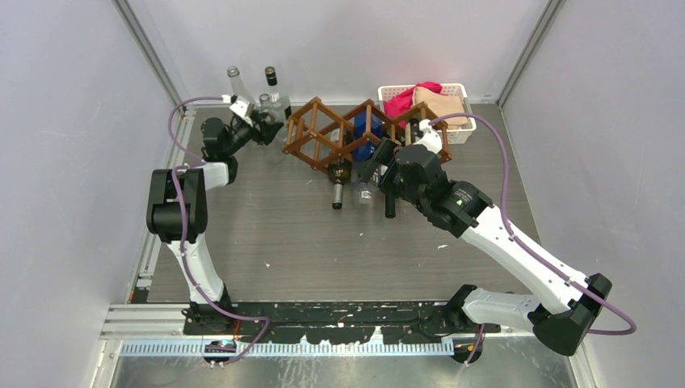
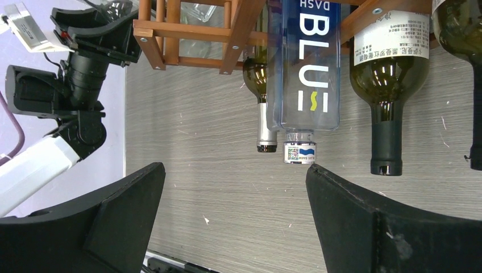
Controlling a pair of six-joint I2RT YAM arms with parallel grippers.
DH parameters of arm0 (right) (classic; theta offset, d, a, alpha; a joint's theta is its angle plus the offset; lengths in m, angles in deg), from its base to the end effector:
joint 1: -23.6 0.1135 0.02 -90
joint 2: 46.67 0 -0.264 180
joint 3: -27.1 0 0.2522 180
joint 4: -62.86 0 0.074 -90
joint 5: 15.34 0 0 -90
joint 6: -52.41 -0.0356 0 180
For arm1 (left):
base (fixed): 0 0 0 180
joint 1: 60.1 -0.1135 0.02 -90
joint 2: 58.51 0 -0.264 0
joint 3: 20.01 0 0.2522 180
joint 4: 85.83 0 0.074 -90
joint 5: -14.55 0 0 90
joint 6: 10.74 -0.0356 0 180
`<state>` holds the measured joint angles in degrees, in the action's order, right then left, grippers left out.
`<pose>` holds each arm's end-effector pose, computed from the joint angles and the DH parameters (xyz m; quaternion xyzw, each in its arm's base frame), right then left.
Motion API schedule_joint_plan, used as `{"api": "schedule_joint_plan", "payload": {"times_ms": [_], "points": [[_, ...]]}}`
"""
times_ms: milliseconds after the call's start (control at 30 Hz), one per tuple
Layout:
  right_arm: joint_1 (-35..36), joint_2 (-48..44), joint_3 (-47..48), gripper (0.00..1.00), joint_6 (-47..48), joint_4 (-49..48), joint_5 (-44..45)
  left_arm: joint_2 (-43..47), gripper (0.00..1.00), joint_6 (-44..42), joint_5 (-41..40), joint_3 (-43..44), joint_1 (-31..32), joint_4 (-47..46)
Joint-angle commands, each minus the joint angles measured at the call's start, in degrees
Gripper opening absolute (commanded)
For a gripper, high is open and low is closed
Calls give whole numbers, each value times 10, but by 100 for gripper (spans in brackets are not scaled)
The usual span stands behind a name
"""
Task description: Take the wine bottle off the wine rack
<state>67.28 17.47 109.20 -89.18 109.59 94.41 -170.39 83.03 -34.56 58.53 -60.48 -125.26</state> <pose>0.1812 0.1564 0.3771 0.1456 0.8398 0.2712 0.4471 0.4296 -0.0205 0.2306 0.2369 0.6354 -0.2540 0.6896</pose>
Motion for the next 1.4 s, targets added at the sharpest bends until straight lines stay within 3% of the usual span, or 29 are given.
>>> {"api": "schedule_joint_plan", "payload": {"times_ms": [0, 167, 267, 333, 367, 633, 833, 1000, 1200, 1367], "points": [[-3, -15, -1, 100, -12, -28, 20, 11, 6, -15, 7, -10, -1, -94], [-3, -20, -4, 100, -16, -26, 21, 8, 14, -16, 3, -29, -1, -109], [-4, -21, -4, 100, -18, -20, 22, 9, 35, -16, 0, -34, -1, -112], [-4, -21, -3, 100, -19, -16, 25, 12, 61, -17, -1, -39, -1, -115], [-4, -21, -2, 100, -19, -13, 27, 13, 69, -18, -1, -43, -1, -117], [-8, -11, 8, 100, -19, 11, 26, 63, 94, -35, 9, -72, -5, -85], [-22, 19, 36, 100, -11, 53, 15, 140, 100, -104, 21, -59, -15, 100], [-39, 47, 41, 100, 12, 51, -7, 206, 100, -176, 10, -6, -19, 334], [-77, 90, 32, 100, 48, 0, -55, 271, 100, -250, -42, 117, -27, 651], [-95, 129, 20, 100, 84, -71, -88, 278, 100, -252, -49, 254, -48, 881]]}}
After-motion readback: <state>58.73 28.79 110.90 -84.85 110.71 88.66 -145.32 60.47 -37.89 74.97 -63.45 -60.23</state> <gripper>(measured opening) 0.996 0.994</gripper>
